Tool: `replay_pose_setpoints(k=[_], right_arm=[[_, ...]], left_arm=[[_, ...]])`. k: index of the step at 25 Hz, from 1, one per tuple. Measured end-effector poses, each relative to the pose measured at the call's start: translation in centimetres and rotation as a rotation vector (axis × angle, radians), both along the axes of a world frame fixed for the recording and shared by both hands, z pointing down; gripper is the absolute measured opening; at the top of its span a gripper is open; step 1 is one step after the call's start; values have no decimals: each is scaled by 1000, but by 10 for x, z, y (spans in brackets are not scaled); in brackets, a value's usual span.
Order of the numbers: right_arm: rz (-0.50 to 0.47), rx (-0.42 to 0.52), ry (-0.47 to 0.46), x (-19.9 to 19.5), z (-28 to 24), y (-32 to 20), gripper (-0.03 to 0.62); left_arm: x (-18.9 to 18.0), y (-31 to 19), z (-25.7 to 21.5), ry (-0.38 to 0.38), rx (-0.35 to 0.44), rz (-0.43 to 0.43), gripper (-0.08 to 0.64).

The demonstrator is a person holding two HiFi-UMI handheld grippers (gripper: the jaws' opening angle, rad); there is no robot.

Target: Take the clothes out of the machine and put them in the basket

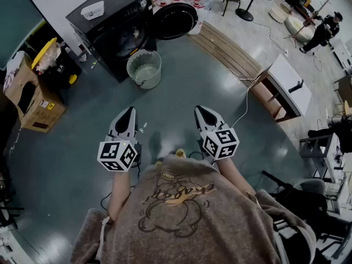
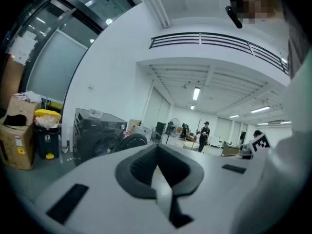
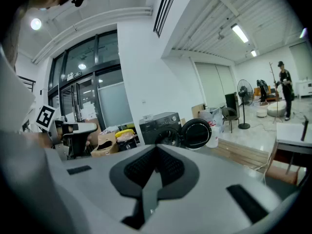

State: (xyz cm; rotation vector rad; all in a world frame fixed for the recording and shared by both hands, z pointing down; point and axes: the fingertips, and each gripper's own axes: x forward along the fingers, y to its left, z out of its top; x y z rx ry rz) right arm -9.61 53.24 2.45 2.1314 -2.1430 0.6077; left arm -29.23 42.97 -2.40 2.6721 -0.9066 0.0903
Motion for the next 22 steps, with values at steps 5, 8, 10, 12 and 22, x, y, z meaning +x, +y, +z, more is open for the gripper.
replay_pose_setpoints(k=[5, 8, 10, 12, 22], right_arm=[[17, 18, -42, 9, 1, -4, -5], [8, 11, -41, 14, 2, -5, -5], [3, 10, -45, 20, 4, -5, -5], [1, 3, -51, 29, 7, -3, -5], [-50, -40, -62, 66, 33, -39, -5]], left_arm=[[9, -4, 5, -9, -9, 8, 5], [17, -8, 6, -13, -18, 7, 5], [26, -10, 9, -19, -23, 10, 5], [35, -11, 12, -26, -26, 13, 5], [61, -42, 27, -31, -30, -46, 5]])
